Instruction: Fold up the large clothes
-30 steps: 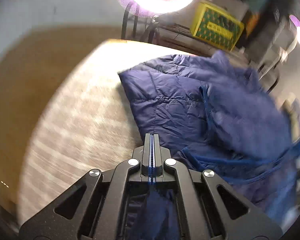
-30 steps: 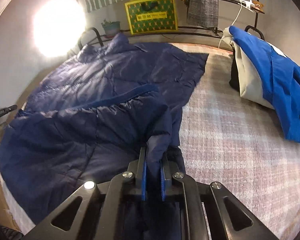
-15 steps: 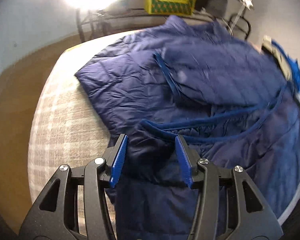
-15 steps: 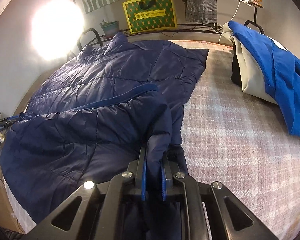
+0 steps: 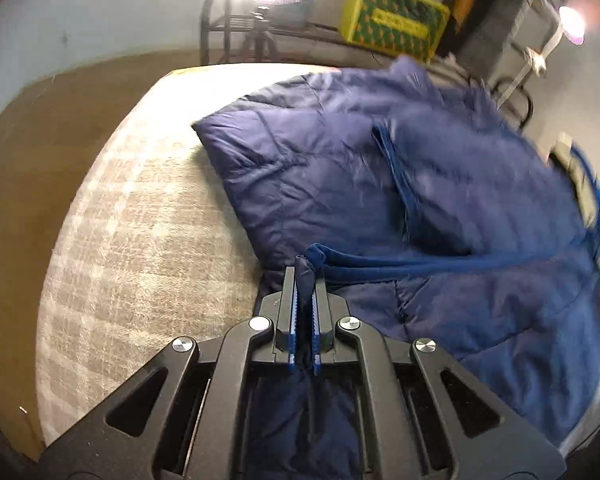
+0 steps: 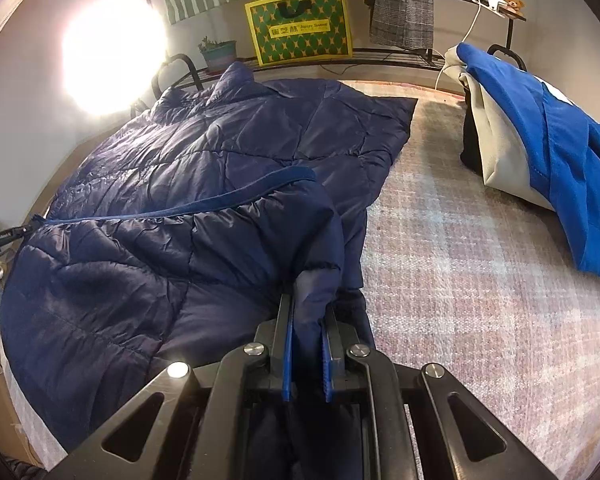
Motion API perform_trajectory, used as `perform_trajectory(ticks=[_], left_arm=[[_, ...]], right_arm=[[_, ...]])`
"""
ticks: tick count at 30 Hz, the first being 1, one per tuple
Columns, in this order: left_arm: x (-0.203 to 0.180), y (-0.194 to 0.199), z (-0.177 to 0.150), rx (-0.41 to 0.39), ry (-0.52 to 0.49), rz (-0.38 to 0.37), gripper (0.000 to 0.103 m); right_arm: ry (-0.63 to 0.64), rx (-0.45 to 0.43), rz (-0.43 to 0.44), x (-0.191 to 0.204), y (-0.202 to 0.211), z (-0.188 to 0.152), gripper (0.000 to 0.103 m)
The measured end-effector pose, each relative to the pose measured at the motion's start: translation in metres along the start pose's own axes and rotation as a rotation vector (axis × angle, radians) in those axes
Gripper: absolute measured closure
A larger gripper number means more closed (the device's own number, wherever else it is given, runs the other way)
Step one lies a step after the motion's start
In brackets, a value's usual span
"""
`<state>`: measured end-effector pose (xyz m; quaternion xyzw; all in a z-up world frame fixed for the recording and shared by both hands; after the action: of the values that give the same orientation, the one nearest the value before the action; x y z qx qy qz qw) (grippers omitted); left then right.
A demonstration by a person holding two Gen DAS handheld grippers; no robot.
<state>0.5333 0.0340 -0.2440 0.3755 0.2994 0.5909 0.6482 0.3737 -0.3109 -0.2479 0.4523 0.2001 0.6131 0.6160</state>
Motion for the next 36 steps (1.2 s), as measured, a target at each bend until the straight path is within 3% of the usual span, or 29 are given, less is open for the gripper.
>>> perform_trajectory(ticks=[3, 5, 6, 7, 9, 15, 16, 17, 19, 21, 28, 36], left_arm=[[-0.008, 0.002, 0.001, -0.004, -0.023, -0.007, 0.099], [-0.004, 0.006, 0.004, -0.003, 0.003, -0.020, 0.093], [-0.002, 0.007, 0.005, 0.002, 0.012, -0.036, 0.084], [0.000, 0.008, 0.005, 0.006, 0.014, -0.045, 0.075], [0.001, 0.008, 0.005, 0.016, 0.004, -0.020, 0.069], [-0.012, 0.002, 0.000, 0.041, -0.049, 0.016, 0.071], [-0.014, 0.001, -0.001, 0.043, -0.058, 0.026, 0.076], [-0.017, 0.000, -0.002, 0.049, -0.073, 0.024, 0.092], [-0.021, 0.002, -0.002, 0.036, -0.085, 0.035, 0.098], [-0.023, 0.011, 0.000, 0.006, -0.098, 0.054, 0.099], [-0.015, 0.057, 0.020, -0.102, -0.065, 0.038, 0.100], [-0.012, 0.077, 0.074, -0.197, -0.050, 0.101, 0.100]], right_arm=[[0.011, 0.031, 0.014, 0.002, 0.001, 0.003, 0.089], [0.005, 0.027, 0.038, 0.001, 0.010, 0.008, 0.069], [0.003, 0.011, 0.058, 0.001, 0.015, 0.009, 0.065], [0.005, -0.031, 0.091, 0.001, 0.026, 0.014, 0.063], [0.001, -0.064, 0.110, -0.001, 0.034, 0.021, 0.060], [-0.067, -0.019, 0.135, -0.014, 0.010, 0.040, 0.057], [-0.058, -0.010, 0.124, -0.013, 0.005, 0.041, 0.058], [-0.040, 0.005, 0.098, -0.010, -0.002, 0.042, 0.069], [-0.015, 0.025, 0.062, -0.006, -0.006, 0.041, 0.089], [0.010, 0.026, 0.030, -0.002, -0.005, 0.039, 0.096], [0.107, -0.034, -0.062, 0.016, 0.034, 0.042, 0.101], [0.156, -0.154, -0.144, 0.031, 0.056, 0.092, 0.102]])
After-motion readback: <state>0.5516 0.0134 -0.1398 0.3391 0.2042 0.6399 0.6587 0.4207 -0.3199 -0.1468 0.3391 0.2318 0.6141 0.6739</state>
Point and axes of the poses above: each gripper's, at about its wrist camera, not at the fingertips, and y roughly against the way its jaws point, x to its left, z to its top, the point moved 3 cm from there along -y, roughly the way its jaws point, and after that the axes turned 11 degrees about z, right-handed, at the moved point
